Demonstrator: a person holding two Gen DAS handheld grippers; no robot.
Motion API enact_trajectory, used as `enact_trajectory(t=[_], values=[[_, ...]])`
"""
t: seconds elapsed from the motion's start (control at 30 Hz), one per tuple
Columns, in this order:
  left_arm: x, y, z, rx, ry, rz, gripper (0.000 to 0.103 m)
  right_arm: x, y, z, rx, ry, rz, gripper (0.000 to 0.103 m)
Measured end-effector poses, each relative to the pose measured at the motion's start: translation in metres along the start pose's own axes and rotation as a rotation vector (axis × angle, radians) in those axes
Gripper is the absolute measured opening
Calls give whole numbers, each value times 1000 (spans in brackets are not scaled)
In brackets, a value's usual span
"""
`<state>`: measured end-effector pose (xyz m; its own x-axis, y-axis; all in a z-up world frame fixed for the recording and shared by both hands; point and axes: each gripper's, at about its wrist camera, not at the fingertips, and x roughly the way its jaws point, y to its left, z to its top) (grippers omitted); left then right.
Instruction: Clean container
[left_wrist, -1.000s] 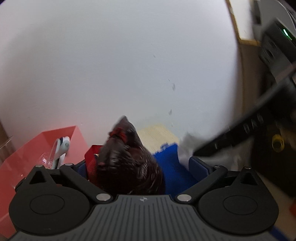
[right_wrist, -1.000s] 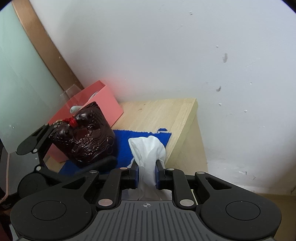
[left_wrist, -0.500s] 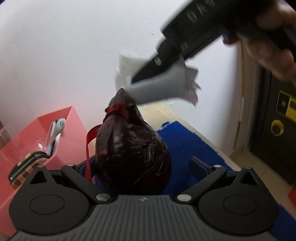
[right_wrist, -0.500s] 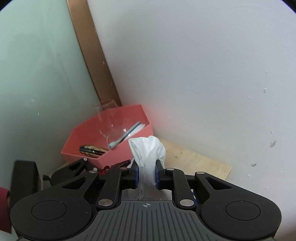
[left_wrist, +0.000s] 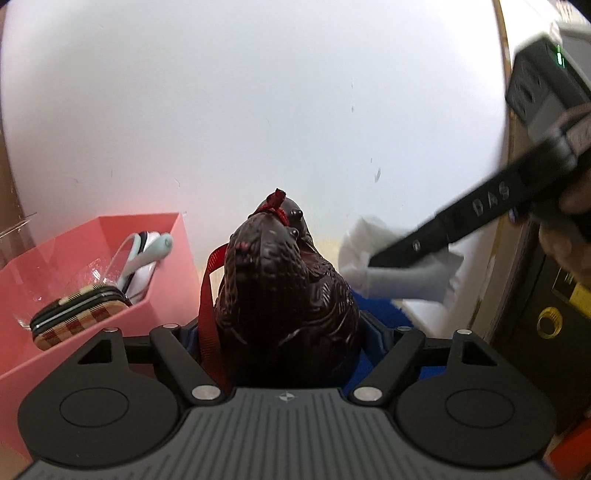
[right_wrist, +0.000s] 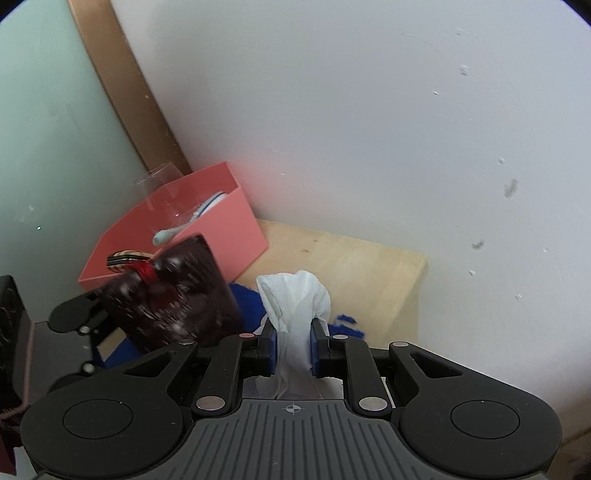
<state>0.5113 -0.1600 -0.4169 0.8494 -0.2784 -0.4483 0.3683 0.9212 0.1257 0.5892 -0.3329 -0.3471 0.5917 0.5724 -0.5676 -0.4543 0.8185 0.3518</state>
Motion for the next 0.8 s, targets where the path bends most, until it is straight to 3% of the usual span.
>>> enact_trajectory(t=[0.13, 0.43, 0.63, 0.8], values=[[-16, 5, 10, -74, -27, -35, 84, -11, -6, -5, 36, -5, 20, 19], [-54, 20, 34, -229, -32, -180, 84, -47, -11, 16, 169, -96, 209, 19], [-62, 14, 43, -302, 23, -220, 84, -84, 33, 44, 1, -122, 207, 20], [-26, 30, 20, -316, 123, -186, 83, -56, 38, 40, -22, -34, 221, 19]])
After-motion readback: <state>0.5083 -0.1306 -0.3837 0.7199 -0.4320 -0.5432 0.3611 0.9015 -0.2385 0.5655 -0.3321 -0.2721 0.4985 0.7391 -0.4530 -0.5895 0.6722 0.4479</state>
